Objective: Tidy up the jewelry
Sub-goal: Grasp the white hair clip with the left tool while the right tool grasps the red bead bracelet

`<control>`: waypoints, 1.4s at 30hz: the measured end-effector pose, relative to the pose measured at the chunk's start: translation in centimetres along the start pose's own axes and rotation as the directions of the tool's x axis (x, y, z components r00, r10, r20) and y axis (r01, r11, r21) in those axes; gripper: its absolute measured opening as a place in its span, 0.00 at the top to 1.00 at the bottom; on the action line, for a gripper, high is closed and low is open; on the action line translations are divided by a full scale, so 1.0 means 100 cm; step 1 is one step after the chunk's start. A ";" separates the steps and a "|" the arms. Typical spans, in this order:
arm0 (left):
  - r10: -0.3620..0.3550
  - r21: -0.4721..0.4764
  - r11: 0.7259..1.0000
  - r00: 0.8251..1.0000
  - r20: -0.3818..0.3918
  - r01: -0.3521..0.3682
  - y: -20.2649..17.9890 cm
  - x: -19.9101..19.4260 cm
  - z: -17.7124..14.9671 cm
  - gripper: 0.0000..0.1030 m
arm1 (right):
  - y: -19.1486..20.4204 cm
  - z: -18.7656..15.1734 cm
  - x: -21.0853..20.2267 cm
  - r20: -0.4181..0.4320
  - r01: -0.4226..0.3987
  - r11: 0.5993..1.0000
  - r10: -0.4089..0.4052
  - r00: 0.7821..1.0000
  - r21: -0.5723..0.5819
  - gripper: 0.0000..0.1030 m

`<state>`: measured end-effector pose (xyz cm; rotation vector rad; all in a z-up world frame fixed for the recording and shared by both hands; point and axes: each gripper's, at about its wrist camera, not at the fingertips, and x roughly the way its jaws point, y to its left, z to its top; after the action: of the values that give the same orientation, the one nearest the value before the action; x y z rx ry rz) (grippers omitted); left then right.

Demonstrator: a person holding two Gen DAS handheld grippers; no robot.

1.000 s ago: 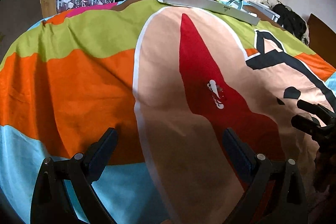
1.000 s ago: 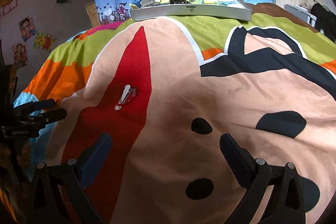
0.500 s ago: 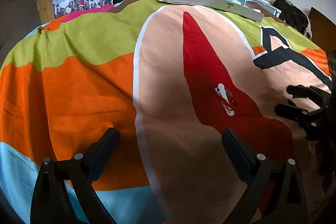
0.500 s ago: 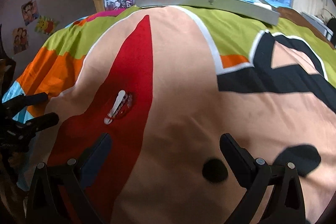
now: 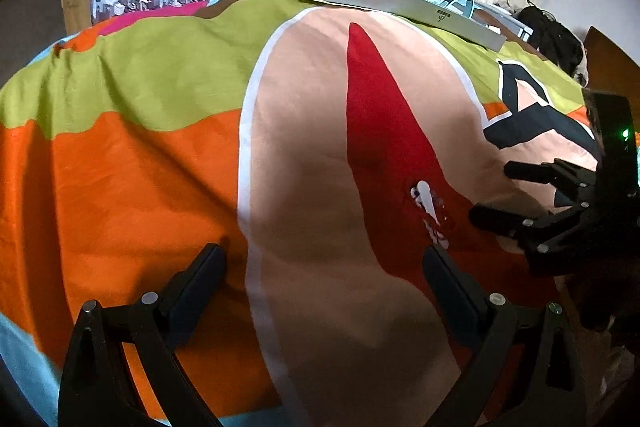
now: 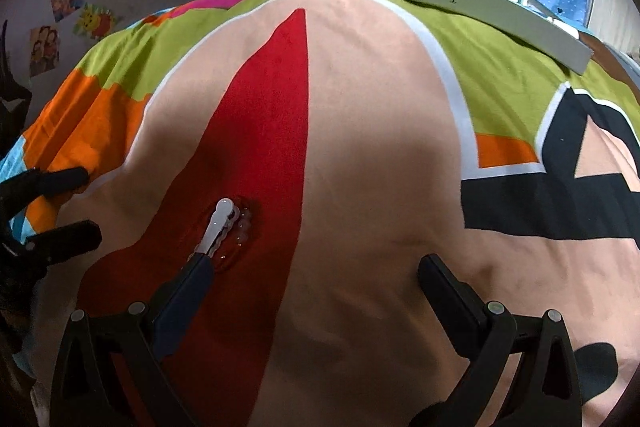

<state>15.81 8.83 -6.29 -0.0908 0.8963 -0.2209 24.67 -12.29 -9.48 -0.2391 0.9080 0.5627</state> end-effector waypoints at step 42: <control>-0.253 0.148 0.951 0.959 -0.129 0.271 -0.046 0.051 0.021 0.62 | -0.024 0.002 0.014 -0.055 0.059 0.980 -0.071 0.996 -0.191 0.52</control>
<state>19.81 3.15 -8.05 -0.0450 0.9698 -0.5518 26.78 -13.69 -10.55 -0.4585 0.9038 0.5841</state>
